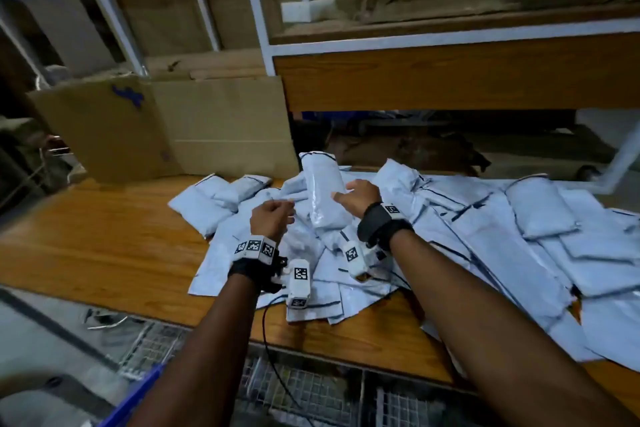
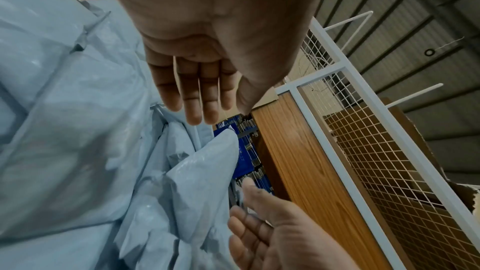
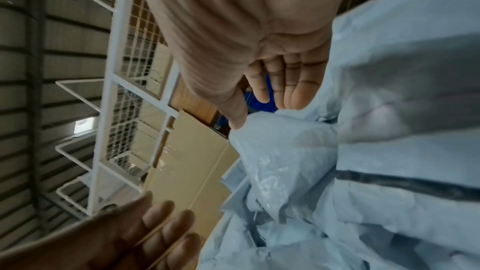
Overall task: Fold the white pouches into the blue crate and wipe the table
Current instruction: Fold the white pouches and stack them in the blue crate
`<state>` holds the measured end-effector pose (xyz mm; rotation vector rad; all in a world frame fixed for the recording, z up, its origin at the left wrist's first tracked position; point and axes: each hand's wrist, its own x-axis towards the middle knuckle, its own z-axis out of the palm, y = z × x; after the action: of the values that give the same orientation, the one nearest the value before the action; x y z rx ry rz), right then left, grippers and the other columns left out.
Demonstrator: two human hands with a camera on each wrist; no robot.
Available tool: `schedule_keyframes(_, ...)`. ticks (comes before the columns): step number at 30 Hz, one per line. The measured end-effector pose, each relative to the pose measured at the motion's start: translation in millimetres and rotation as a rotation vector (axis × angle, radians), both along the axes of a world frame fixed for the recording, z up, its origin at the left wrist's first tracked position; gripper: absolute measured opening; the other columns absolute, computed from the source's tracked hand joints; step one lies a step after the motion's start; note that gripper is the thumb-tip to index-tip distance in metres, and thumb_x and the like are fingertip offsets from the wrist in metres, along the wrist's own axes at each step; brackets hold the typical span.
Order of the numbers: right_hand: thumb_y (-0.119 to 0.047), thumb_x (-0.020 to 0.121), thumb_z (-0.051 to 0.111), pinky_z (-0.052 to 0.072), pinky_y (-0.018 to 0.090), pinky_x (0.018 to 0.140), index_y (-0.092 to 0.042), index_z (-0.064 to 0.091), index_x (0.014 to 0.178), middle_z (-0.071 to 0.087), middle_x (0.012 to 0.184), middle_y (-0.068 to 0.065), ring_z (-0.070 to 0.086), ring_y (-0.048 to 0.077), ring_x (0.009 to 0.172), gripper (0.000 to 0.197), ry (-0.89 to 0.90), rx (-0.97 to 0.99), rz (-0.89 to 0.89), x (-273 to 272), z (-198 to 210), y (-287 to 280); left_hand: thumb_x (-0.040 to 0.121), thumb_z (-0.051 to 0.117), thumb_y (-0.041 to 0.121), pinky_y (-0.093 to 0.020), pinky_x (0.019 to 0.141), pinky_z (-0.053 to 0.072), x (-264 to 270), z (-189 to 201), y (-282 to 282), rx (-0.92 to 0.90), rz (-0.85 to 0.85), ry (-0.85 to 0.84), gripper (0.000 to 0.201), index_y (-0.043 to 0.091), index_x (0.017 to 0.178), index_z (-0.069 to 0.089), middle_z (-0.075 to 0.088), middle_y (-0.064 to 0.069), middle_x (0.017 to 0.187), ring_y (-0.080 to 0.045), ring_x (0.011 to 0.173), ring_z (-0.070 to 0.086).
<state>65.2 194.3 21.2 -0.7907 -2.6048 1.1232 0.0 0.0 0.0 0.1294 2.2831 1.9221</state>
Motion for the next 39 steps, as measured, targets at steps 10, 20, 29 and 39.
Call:
schedule_keyframes(10, -0.056, 0.068, 0.078, 0.048, 0.042, 0.099, -0.004, 0.044, 0.137, 0.052, 0.139, 0.016, 0.052, 0.036, 0.125, 0.093, -0.205, -0.054, -0.151, -53.1, -33.4, -4.9, 0.091, 0.068, 0.028, -0.025, 0.055, 0.045, -29.1, -21.0, -35.7, -0.057, -0.052, -0.043, 0.021, 0.007, 0.087, 0.071, 0.074, -0.014, 0.084, -0.019, 0.065, 0.065)
schedule_keyframes(20, -0.046, 0.086, 0.068, 0.041, 0.028, 0.070, -0.013, 0.068, 0.097, 0.068, 0.097, 0.007, 0.064, 0.028, 0.092, 0.035, 0.107, -0.170, -0.046, -56.2, -1.5, -54.6, 0.091, 0.067, 0.045, -0.033, 0.063, 0.057, -45.8, -14.5, -88.1, 0.072, -0.068, -0.085, 0.036, 0.009, 0.094, 0.069, 0.074, -0.014, 0.099, -0.023, 0.085, 0.070)
schedule_keyframes(29, -0.054, 0.074, 0.077, 0.058, 0.039, 0.083, -0.018, 0.070, 0.106, 0.074, 0.098, -0.003, 0.070, 0.017, 0.091, 0.048, 0.193, -0.353, 0.110, -2.8, -47.7, -107.1, 0.059, 0.089, 0.049, -0.040, 0.072, 0.053, -30.6, -14.7, -67.9, 0.196, -0.194, -0.180, 0.047, 0.010, 0.076, 0.067, 0.070, -0.015, 0.081, -0.026, 0.077, 0.062)
schedule_keyframes(39, -0.059, 0.069, 0.072, 0.042, 0.048, 0.104, -0.012, 0.051, 0.126, 0.052, 0.134, 0.020, 0.049, 0.040, 0.123, 0.077, 0.084, -0.386, -0.796, 54.7, -67.9, -18.2, 0.080, 0.082, 0.020, -0.018, 0.039, 0.031, -15.6, -34.2, -50.9, 0.192, -0.116, -0.123, 0.051, 0.020, 0.057, 0.037, 0.041, 0.003, 0.047, -0.009, 0.040, 0.034)
